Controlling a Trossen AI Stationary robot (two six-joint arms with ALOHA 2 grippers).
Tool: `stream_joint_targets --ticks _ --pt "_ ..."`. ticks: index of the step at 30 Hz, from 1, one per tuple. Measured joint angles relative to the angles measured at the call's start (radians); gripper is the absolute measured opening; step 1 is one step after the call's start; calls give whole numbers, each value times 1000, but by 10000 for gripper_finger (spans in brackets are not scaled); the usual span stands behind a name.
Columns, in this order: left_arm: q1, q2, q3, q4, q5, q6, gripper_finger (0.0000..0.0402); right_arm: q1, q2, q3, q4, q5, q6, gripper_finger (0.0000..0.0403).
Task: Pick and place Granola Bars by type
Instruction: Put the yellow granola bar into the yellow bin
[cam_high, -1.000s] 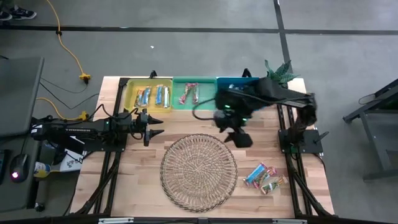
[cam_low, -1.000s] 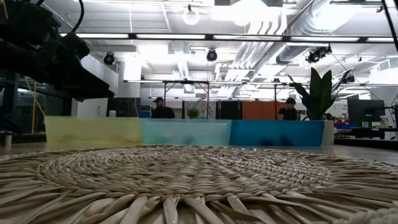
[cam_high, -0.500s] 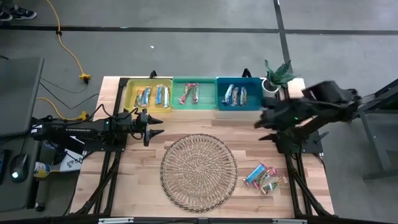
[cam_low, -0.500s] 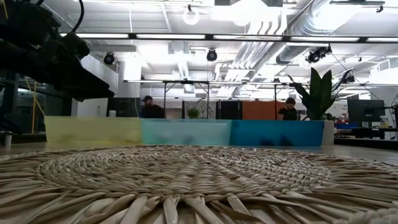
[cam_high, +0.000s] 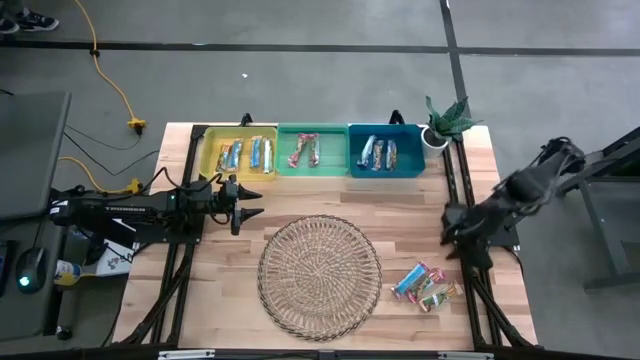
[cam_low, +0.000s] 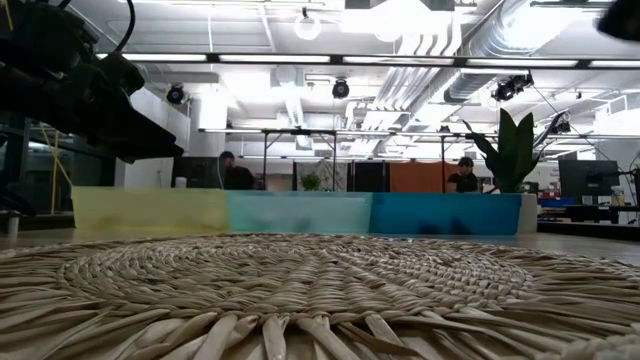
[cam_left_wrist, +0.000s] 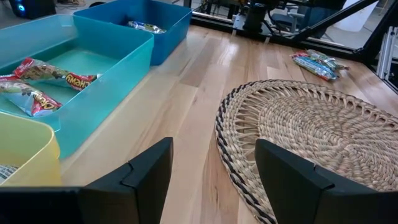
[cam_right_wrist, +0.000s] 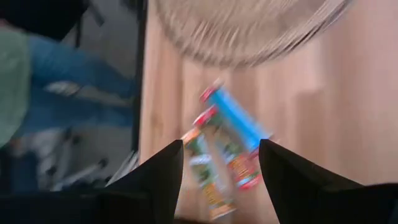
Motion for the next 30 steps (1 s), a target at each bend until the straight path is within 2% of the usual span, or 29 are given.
stream_joint_targets --ticks 6,10,30 --pt "0 0 0 0 0 0 225 131 27 -271 251 -139 145 195" --pt "0 0 0 0 0 0 225 214 88 -365 380 -193 228 195" --pt "0 0 0 0 0 0 225 408 376 -380 493 -81 149 195"
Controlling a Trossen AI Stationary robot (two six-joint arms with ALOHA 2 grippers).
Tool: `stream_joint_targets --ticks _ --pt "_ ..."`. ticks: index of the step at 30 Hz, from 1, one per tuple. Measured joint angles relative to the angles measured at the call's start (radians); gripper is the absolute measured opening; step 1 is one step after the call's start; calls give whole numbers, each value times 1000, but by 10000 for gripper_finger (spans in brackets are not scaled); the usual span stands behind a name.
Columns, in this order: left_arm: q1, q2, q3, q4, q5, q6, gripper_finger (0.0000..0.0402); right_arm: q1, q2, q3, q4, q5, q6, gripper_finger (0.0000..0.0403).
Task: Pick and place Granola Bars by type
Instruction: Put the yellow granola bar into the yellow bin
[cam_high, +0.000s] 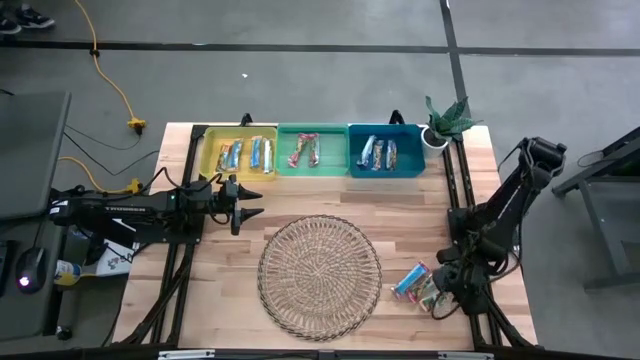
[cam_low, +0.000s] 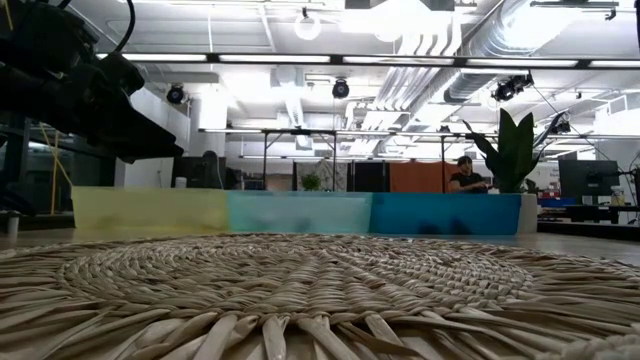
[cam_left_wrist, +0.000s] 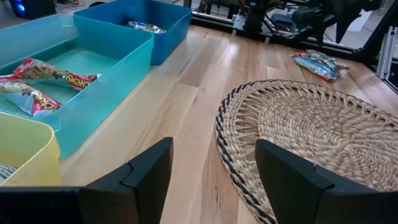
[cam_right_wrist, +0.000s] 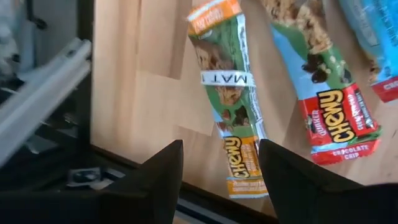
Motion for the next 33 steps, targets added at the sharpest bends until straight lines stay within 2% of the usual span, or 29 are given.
stream_joint_targets --ticks 9,24,33 --pt "0 0 0 0 0 0 225 42 93 1 34 90 -70 195" --pt "0 0 0 0 0 0 225 87 157 1 96 136 -80 195" --pt "0 0 0 0 0 0 225 112 244 6 111 167 -82 195"
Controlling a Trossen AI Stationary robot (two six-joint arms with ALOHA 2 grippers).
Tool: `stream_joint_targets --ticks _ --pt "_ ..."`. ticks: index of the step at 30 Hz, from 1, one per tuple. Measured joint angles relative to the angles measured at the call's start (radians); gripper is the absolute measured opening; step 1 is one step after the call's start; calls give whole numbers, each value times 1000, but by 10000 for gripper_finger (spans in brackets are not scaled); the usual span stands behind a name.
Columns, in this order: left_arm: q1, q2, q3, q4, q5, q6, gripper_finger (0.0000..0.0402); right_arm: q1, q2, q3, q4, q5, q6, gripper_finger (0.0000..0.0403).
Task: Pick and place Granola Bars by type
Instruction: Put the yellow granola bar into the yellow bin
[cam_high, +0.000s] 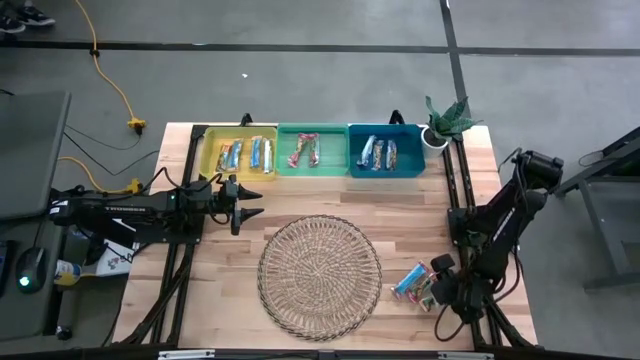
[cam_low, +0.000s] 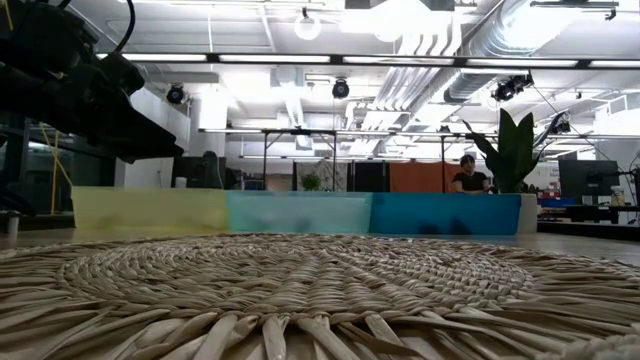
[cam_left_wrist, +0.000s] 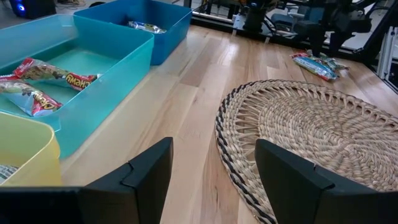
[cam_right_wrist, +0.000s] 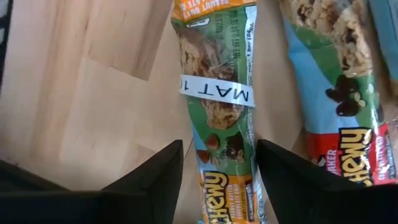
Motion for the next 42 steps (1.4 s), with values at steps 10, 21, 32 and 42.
stream_joint_targets --ticks 10,21,32,42 --pt "0 0 0 0 0 0 225 3 47 1 11 55 13 192" --pt "0 0 0 0 0 0 225 2 49 -2 7 70 13 132" --pt "0 0 0 0 0 0 225 0 10 -7 13 72 85 100" --pt "0 0 0 0 0 0 225 -3 -54 7 136 75 97 96"
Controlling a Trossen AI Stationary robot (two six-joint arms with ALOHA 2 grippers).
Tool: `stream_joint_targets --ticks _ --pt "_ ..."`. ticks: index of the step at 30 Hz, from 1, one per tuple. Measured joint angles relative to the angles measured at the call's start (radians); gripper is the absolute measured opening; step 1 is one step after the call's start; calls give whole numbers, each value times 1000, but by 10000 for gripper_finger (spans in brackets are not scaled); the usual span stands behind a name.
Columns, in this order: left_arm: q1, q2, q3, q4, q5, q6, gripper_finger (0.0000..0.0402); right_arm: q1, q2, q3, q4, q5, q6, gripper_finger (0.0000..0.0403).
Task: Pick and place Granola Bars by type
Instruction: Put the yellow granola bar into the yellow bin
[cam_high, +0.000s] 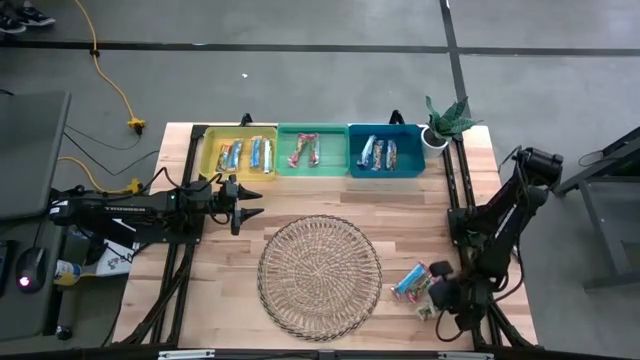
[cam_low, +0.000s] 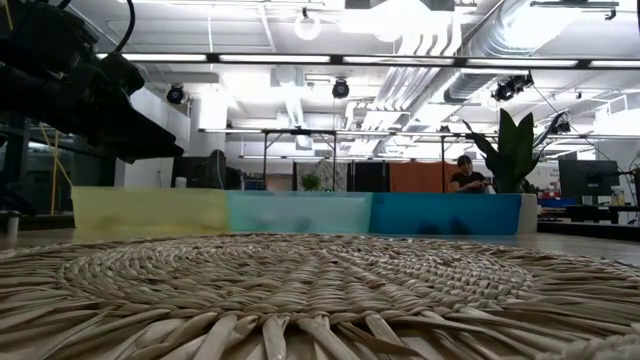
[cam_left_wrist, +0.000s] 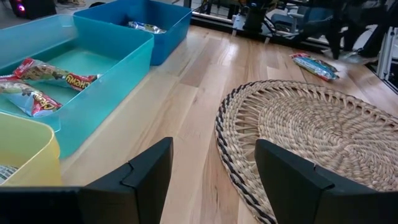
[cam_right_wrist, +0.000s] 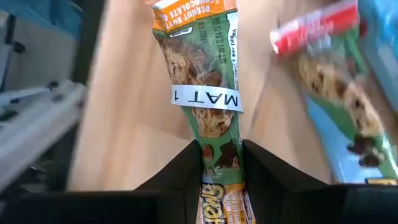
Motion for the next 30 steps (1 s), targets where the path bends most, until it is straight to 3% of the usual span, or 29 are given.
stream_joint_targets --ticks 8,13,19,25,30 --pt "0 0 0 0 0 0 225 -29 -4 177 -15 218 -119 96" --pt "0 0 0 0 0 0 225 -119 -6 339 -20 354 -317 96" --pt "0 0 0 0 0 0 225 -241 -6 509 -22 437 -553 96" --pt "0 0 0 0 0 0 225 -407 -7 582 41 475 -731 96" --pt "0 0 0 0 0 0 225 -563 3 584 181 381 -809 96"
